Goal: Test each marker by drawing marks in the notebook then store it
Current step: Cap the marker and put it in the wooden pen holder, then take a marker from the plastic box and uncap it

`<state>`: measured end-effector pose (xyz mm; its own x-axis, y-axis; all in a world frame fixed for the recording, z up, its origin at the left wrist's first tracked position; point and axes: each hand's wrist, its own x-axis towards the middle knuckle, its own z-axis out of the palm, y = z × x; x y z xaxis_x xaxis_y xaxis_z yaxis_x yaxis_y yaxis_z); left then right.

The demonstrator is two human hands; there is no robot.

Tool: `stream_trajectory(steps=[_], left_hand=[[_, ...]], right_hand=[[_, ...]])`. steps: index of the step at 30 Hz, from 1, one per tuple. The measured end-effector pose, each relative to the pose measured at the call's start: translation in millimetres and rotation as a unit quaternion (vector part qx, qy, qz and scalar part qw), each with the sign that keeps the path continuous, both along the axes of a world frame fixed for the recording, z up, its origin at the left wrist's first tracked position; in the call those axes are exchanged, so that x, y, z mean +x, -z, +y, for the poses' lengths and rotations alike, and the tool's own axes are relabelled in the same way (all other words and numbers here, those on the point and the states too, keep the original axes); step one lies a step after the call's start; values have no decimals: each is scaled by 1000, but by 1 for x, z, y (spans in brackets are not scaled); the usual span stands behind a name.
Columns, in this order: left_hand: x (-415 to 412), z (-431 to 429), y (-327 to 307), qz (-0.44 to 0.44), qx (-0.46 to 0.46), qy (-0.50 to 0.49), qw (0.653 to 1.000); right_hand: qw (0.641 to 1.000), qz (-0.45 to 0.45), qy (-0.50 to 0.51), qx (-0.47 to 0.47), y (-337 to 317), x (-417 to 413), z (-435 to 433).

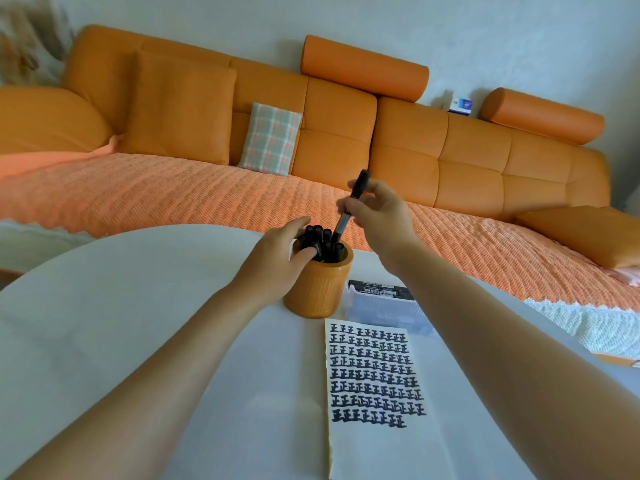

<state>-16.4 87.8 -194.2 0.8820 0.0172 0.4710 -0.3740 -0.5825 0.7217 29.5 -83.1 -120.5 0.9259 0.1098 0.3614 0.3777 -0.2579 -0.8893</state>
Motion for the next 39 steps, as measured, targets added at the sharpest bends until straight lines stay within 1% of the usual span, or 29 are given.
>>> stream_trajectory(steps=[3,5,6,8,11,12,15,16,17,18,20,22,24,26,28,29,31,32,33,35,36,37,39], left_hand=[[3,0,1,-24,-4,-22,999],[4,0,2,-30,-7,-28,999],[5,-1,2,-30,-7,-29,999],[5,-3,4,-29,-1,-26,999],[2,-9,6,-6,2,3,1000],[1,-10,7,7,4,14,1000],[-1,-13,9,16,20,25,999],[-2,-13,10,12,20,23,999],[-2,-13,10,6,18,19,1000],[-2,-14,10,0,15,15,1000],[-2,-15,9,-2,2,12,1000],[-1,-16,8,-3,-8,16,1000],[0,-16,8,-2,-3,21,1000],[-1,-15,7,7,10,30,999],[-4,-13,7,24,24,38,999],[-6,-12,7,30,30,37,998],[-13,-10,8,19,41,18,999],[-18,-8,10,-7,48,1,999],[-23,-6,12,-43,55,-18,997],[-34,-4,16,-111,59,-48,991],[-40,-4,18,-132,59,-53,988],[-46,-5,20,-140,61,-50,987],[-57,-8,26,-129,83,-20,988]], right_hand=[[996,11,-12,-89,14,1,1],[984,28,-6,-174,24,1,-3],[979,37,-5,-199,27,-1,-6],[976,39,1,-214,30,-4,-10],[968,-18,42,-248,29,-5,-13],[963,-18,45,-264,29,-4,-14],[942,28,10,-335,26,-2,-13],[933,25,6,-360,26,-2,-11],[926,3,8,-378,24,-3,-10],[921,-28,16,-388,22,-5,-8],[923,-75,21,-378,20,-8,-8],[921,-69,10,-383,22,-9,-10],[908,-60,-12,-415,27,-8,-12],[904,-81,-36,-419,32,-6,-16],[928,-76,-38,-364,32,-7,-21],[939,-66,-24,-336,32,-7,-25],[947,-27,13,-319,33,-4,-37],[941,-3,26,-338,35,-2,-44],[927,17,31,-373,38,-2,-50],[888,47,27,-456,42,-1,-62],[872,58,21,-486,43,-1,-67],[860,70,14,-504,45,0,-72],[848,96,6,-521,45,3,-77]])
